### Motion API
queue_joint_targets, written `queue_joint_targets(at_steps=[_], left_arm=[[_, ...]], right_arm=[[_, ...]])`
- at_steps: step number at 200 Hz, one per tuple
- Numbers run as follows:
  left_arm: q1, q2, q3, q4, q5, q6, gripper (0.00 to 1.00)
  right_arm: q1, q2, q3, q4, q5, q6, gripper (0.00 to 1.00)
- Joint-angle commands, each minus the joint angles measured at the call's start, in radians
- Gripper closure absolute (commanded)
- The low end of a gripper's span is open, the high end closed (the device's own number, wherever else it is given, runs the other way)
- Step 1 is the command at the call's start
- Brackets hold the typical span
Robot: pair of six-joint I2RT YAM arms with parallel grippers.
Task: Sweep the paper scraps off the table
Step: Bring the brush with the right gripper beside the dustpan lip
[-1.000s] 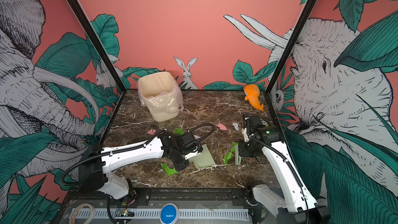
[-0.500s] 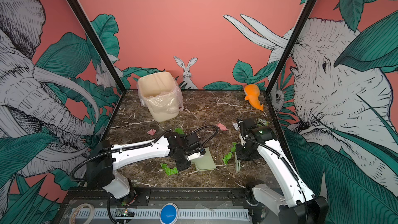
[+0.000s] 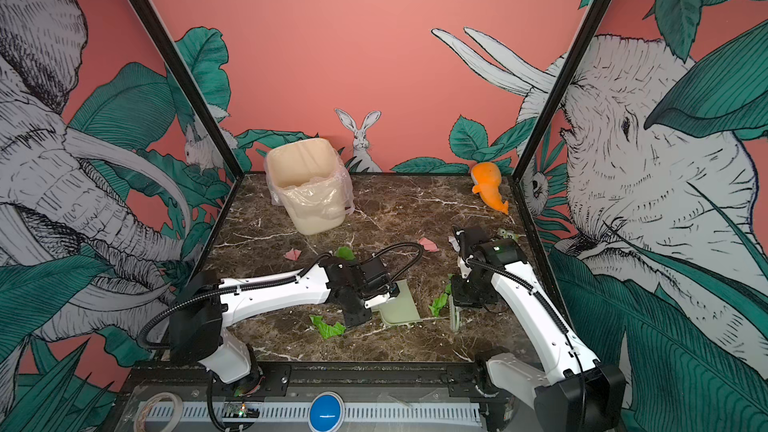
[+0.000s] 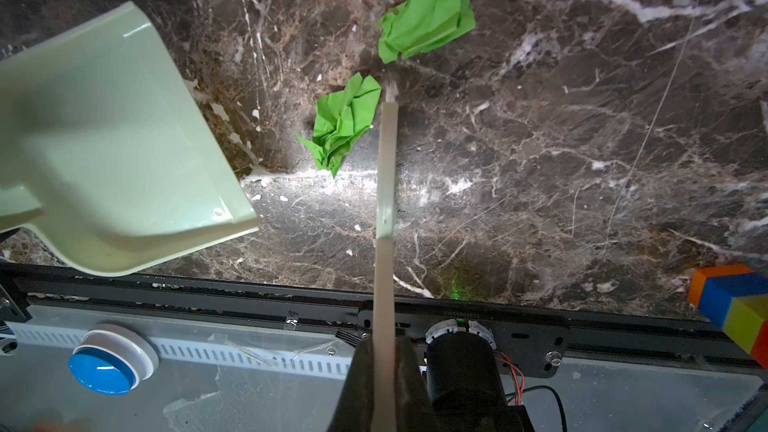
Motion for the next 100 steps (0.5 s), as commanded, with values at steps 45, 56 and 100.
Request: queue_joint_targets(at_steps=[45, 56, 100], left_arm=[[-0.004, -0.008, -0.040, 0.038, -0.009, 0.011, 0.95], [-0.003, -0.007, -0.041, 0.039, -0.008, 0.010, 0.95], [-0.004, -0.005, -0.053, 0.046, -0.011, -0.001, 0.94]], right_arm=[[0.029, 0.020, 0.008, 0.027, -0.037, -0.006, 1.00], [0.036, 0.027, 0.010, 0.033, -0.043, -0.003, 1.00], [0.082, 0.050, 0.021, 0.065, -0.075, 0.015, 1.00]])
